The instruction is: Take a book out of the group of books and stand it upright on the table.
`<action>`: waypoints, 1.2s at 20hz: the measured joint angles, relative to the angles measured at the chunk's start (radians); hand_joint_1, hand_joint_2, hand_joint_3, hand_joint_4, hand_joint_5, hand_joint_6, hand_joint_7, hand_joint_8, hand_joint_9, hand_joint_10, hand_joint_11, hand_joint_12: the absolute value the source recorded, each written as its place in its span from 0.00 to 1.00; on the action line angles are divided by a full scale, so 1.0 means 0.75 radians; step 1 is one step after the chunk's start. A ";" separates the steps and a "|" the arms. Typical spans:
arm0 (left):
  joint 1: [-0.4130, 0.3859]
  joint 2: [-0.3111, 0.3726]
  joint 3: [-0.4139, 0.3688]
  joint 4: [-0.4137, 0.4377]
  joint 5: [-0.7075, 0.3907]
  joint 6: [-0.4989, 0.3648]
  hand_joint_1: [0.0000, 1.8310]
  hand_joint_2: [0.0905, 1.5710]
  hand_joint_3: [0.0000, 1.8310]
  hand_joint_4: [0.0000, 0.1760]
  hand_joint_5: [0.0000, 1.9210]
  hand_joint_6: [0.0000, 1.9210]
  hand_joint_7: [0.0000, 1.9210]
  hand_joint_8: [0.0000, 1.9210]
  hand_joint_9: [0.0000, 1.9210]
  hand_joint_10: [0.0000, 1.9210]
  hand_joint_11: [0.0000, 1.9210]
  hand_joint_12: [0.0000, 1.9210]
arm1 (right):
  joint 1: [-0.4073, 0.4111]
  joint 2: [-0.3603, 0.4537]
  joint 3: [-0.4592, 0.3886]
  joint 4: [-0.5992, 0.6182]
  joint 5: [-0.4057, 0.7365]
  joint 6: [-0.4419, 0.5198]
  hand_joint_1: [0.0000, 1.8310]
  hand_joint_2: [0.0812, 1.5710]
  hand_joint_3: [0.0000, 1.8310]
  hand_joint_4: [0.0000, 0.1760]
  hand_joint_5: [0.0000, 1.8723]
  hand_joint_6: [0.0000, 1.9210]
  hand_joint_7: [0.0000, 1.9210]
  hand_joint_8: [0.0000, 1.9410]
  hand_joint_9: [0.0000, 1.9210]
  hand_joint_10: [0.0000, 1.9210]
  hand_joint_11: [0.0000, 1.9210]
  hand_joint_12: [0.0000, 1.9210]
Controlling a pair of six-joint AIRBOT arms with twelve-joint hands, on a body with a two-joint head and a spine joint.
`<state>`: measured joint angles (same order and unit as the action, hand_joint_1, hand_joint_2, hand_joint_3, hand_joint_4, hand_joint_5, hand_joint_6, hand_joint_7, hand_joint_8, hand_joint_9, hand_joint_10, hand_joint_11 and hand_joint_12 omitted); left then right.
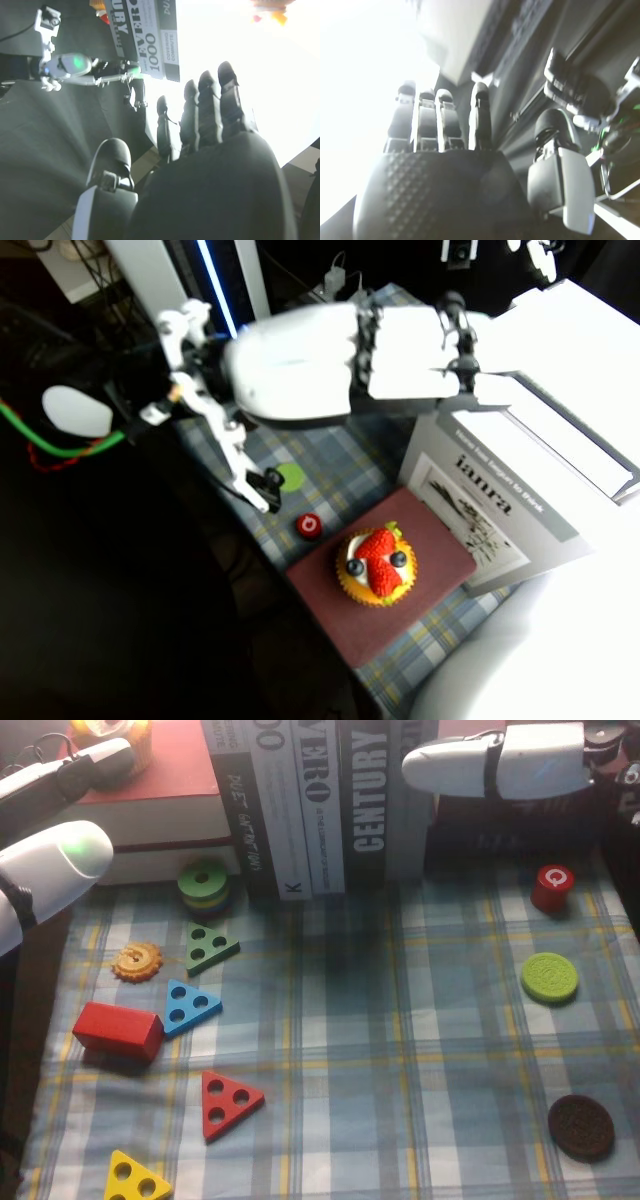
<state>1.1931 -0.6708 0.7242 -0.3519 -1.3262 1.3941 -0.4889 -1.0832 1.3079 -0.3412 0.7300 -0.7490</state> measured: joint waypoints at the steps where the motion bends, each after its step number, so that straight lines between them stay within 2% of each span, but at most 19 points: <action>1: 0.001 0.000 -0.001 0.000 0.003 -0.001 0.03 0.82 0.00 1.00 0.16 0.00 0.11 0.00 0.09 0.00 0.00 0.12 | 0.007 0.001 0.000 0.002 -0.007 -0.001 0.00 0.70 0.00 1.00 0.12 0.00 0.00 0.00 0.00 0.00 0.00 0.00; 5: 0.001 0.000 -0.001 -0.001 0.004 -0.006 0.02 0.82 0.00 1.00 0.15 0.00 0.11 0.00 0.10 0.00 0.00 0.12 | 0.008 0.025 -0.028 -0.028 -0.026 -0.001 0.00 0.72 0.00 1.00 0.13 0.01 0.00 0.00 0.00 0.00 0.00 0.00; 13: 0.028 0.000 -0.001 -0.006 -0.024 -0.041 0.03 0.82 0.00 1.00 0.16 0.00 0.11 0.00 0.09 0.00 0.00 0.10 | -0.001 0.126 -0.196 -0.163 -0.021 -0.001 0.00 0.72 0.00 1.00 0.17 0.00 0.00 0.00 0.00 0.00 0.00 0.00; 16: 0.047 0.000 -0.005 -0.010 -0.030 -0.056 0.03 0.83 0.00 1.00 0.16 0.00 0.12 0.00 0.09 0.00 0.00 0.09 | -0.057 0.162 -0.241 -0.162 0.036 -0.001 0.00 0.71 0.00 1.00 0.19 0.01 0.00 0.00 0.00 0.00 0.00 0.00; 19: 0.051 0.000 -0.007 -0.012 -0.037 -0.058 0.05 0.83 0.00 0.96 0.16 0.00 0.12 0.00 0.10 0.00 0.00 0.10 | -0.122 0.208 -0.300 -0.165 0.112 -0.002 0.00 0.77 0.00 1.00 0.21 0.00 0.00 0.00 0.00 0.00 0.00 0.00; 20: 0.058 0.000 -0.012 -0.016 -0.043 -0.060 0.06 0.83 0.00 0.97 0.16 0.00 0.12 0.00 0.11 0.00 0.00 0.10 | -0.140 0.221 -0.316 -0.168 0.131 -0.002 0.01 0.79 0.01 0.97 0.21 0.00 0.00 0.00 0.00 0.00 0.00 0.00; 24: 0.067 0.000 -0.015 -0.022 -0.047 -0.065 0.05 0.83 0.00 1.00 0.16 0.00 0.12 0.00 0.11 0.00 0.00 0.10 | -0.211 0.251 -0.365 -0.171 0.188 -0.006 0.05 0.80 0.00 1.00 0.23 0.01 0.00 0.00 0.00 0.00 0.00 0.00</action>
<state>1.2434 -0.6708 0.7132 -0.3683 -1.3613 1.3453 -0.6468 -0.8948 1.0344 -0.4698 0.8707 -0.7532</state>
